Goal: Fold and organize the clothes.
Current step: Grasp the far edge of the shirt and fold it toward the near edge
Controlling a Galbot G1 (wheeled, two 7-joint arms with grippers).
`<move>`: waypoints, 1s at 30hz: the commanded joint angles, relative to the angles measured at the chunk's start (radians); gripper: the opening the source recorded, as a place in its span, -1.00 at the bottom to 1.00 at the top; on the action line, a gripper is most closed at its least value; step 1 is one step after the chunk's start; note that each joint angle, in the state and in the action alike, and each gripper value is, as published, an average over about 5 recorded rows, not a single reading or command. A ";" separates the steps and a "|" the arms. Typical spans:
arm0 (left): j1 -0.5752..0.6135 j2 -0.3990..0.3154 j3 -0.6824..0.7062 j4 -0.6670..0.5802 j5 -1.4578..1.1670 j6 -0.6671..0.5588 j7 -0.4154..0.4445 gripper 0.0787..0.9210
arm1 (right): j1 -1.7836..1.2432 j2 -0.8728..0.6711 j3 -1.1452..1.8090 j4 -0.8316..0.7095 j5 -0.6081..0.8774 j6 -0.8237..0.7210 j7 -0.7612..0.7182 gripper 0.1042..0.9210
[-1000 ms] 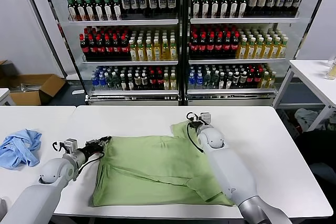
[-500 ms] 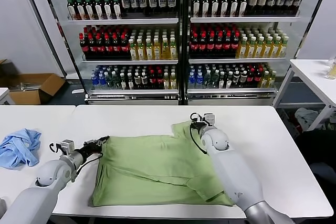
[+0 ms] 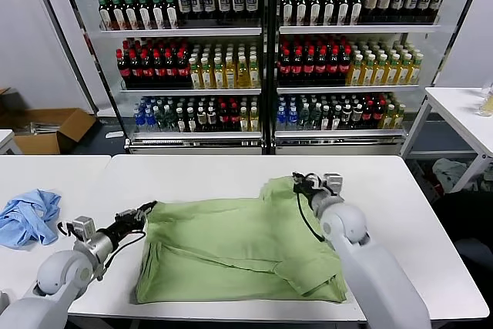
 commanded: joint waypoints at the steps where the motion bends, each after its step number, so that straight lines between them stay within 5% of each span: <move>1: 0.210 0.007 -0.085 -0.137 -0.009 -0.019 -0.002 -0.99 | -0.283 -0.113 0.067 0.352 0.026 -0.010 0.011 -1.00; 30: 0.373 0.059 -0.188 -0.228 0.025 -0.006 0.032 -0.99 | -0.630 -0.163 0.252 0.545 -0.028 -0.011 0.009 -1.00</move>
